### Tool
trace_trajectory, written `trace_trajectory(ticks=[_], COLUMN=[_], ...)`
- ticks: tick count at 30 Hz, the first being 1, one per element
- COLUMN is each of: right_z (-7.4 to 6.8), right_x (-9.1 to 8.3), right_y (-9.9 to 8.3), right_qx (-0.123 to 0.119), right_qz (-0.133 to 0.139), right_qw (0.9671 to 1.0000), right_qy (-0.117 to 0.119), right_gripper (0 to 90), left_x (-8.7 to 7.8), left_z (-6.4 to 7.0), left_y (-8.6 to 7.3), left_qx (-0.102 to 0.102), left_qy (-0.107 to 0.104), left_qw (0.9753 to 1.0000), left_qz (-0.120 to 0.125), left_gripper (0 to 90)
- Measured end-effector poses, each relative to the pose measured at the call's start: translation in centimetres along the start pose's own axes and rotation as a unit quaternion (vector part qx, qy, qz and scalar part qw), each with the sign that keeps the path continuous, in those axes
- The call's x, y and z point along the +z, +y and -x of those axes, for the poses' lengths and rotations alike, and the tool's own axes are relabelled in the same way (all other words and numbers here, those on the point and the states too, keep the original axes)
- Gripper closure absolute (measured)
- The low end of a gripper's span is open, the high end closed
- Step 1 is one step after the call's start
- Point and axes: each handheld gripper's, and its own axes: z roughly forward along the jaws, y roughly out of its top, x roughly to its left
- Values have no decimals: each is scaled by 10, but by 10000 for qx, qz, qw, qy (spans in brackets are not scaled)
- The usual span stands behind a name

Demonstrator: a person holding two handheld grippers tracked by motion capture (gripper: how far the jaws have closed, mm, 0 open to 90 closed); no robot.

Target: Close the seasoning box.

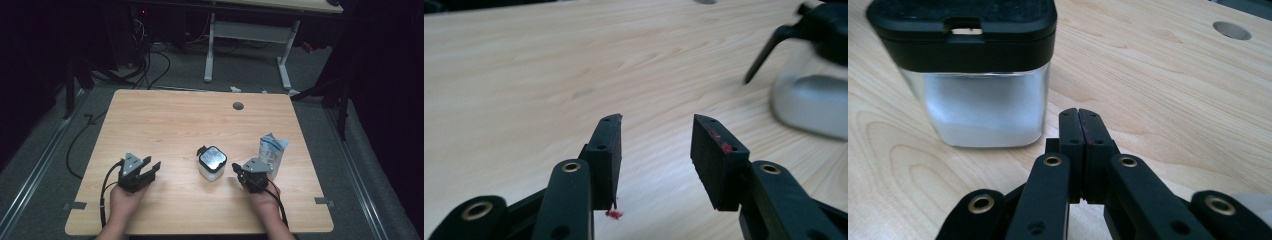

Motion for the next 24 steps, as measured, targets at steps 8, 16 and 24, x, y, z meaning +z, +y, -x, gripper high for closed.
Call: trace_trajectory(ticks=[8,16,24], right_z=[3,9,10], right_x=[12,18,22], right_y=[9,14,17], right_qx=[85,332,383], right_qz=[-43,-119,-87], right_qw=[9999,9993,9992], right_qy=[-100,-130,-25], right_gripper=[893,892,886], left_x=[3,0,0], left_z=[-18,-15,-14], left_y=[-5,-5,-6], left_qx=[-226,-99,-143], left_qy=[127,127,50], left_qw=[9993,9995,9996], left_qz=[-261,-256,-223], left_gripper=[514,509,514])
